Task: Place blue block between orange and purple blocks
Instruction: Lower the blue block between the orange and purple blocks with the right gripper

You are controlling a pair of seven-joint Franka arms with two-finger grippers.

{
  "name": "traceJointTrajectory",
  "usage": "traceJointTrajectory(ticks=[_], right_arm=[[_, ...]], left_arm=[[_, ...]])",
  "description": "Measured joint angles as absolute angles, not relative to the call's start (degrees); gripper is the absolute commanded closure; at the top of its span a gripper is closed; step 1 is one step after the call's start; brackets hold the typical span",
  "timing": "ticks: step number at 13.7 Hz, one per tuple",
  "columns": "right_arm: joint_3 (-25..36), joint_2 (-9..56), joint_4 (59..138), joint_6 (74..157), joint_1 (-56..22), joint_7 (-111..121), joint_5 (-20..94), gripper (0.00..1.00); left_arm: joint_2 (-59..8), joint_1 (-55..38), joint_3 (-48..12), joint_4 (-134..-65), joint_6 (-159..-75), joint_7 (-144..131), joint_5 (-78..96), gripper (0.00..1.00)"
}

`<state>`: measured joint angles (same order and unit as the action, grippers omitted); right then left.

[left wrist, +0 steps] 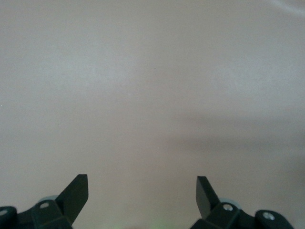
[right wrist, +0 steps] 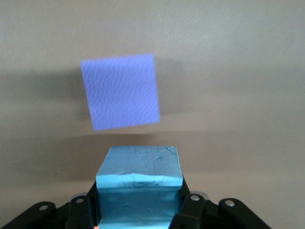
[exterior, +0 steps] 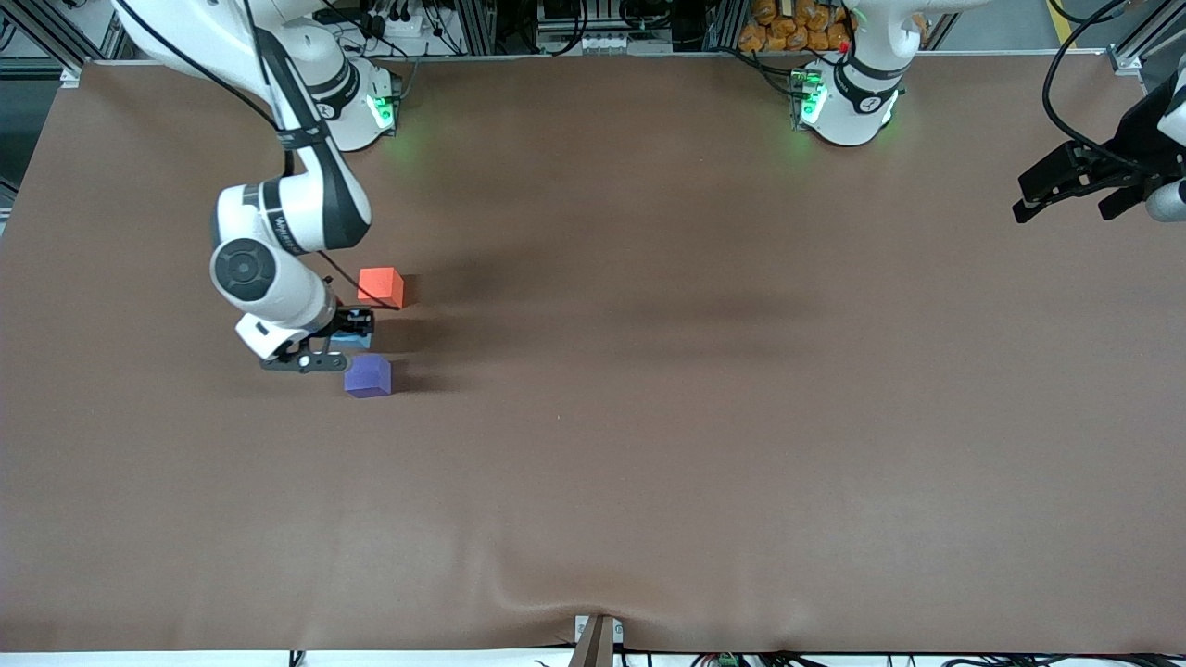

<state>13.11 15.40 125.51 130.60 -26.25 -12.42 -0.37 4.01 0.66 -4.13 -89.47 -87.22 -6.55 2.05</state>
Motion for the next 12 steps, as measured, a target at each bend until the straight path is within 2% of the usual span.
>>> traceJointTrajectory(ticks=[12], right_arm=[[12.5,17.15,126.78,134.59,-27.44,-12.48,-0.05,0.66]], left_arm=[[3.99,0.79,-4.07,-89.47,-87.2,-6.55,2.05,0.0]])
